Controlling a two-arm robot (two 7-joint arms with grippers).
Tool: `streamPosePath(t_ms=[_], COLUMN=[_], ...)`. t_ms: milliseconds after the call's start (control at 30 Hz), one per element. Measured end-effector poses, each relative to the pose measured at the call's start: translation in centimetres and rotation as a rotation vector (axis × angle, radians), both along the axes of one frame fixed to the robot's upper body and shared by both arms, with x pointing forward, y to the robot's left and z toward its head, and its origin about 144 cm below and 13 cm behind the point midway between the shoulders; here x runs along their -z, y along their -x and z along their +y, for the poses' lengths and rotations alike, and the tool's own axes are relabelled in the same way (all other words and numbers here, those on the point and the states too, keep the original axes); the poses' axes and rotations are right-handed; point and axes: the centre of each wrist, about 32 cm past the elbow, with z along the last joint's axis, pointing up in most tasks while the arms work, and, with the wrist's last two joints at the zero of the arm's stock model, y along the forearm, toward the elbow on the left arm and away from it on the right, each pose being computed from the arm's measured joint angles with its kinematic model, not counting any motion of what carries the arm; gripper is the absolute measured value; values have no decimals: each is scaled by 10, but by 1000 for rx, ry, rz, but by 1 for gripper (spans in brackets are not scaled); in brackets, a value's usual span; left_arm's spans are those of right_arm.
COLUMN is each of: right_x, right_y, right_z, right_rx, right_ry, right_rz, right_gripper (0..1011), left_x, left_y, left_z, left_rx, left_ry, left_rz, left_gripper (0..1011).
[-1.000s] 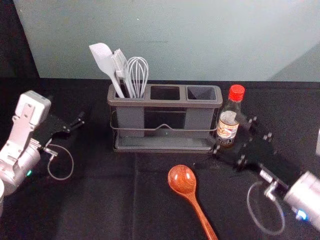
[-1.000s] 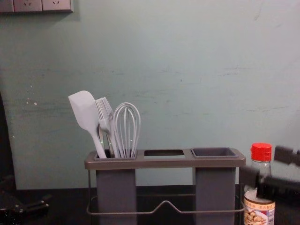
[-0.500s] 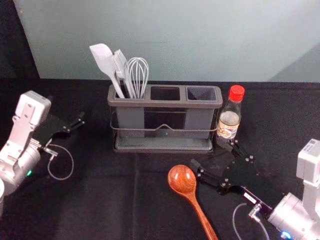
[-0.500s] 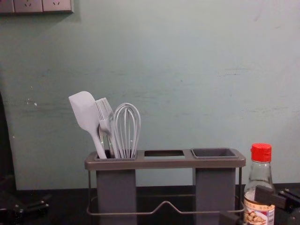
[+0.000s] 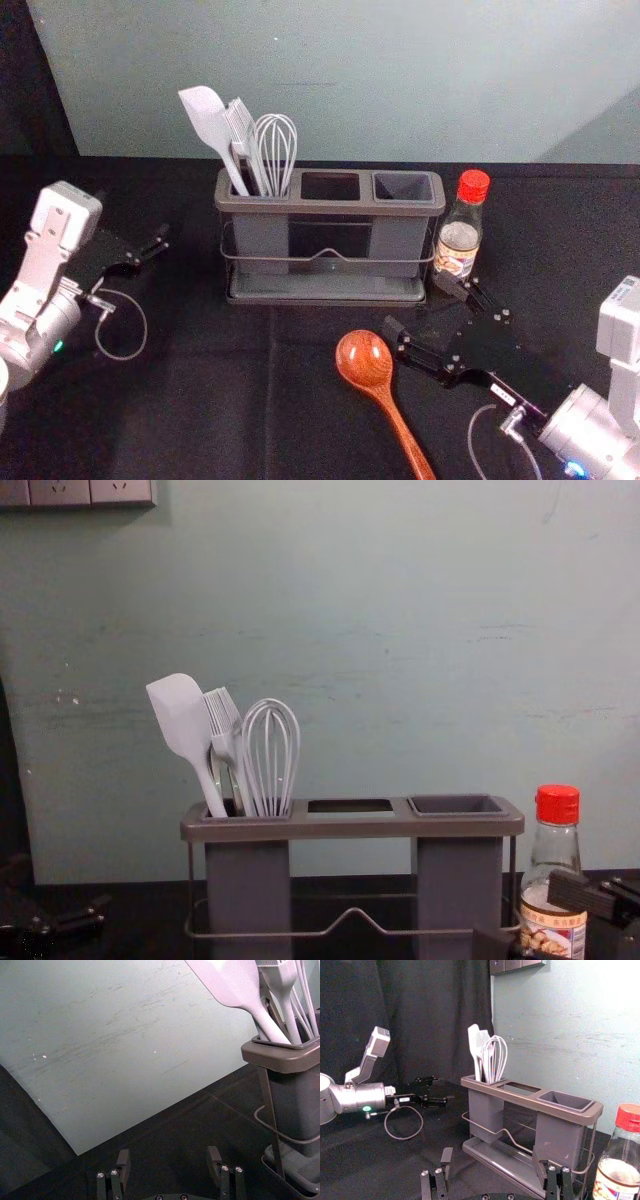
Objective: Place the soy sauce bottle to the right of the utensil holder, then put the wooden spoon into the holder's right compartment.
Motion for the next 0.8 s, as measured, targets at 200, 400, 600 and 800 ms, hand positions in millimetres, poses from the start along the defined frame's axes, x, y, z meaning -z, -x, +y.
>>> streamPosePath(t_ms=[200, 400, 600, 800], right_x=[0, -8, -25, -35], right_y=[0, -1, -2, -7], right_z=[0, 0, 5, 12], right_rx=[-1, -3, 24, 32], right_ry=[1, 73, 217, 326], right_rz=[4, 177, 395, 523], right_gripper=[1004, 1004, 1004, 1004], left_x=[0, 0, 0, 0], left_y=[0, 0, 0, 0], left_z=[0, 0, 0, 0], left_rx=[0, 0, 0, 0], left_ry=[0, 0, 0, 0], left_rz=[0, 0, 0, 0], left_gripper=[1005, 1005, 1005, 1005])
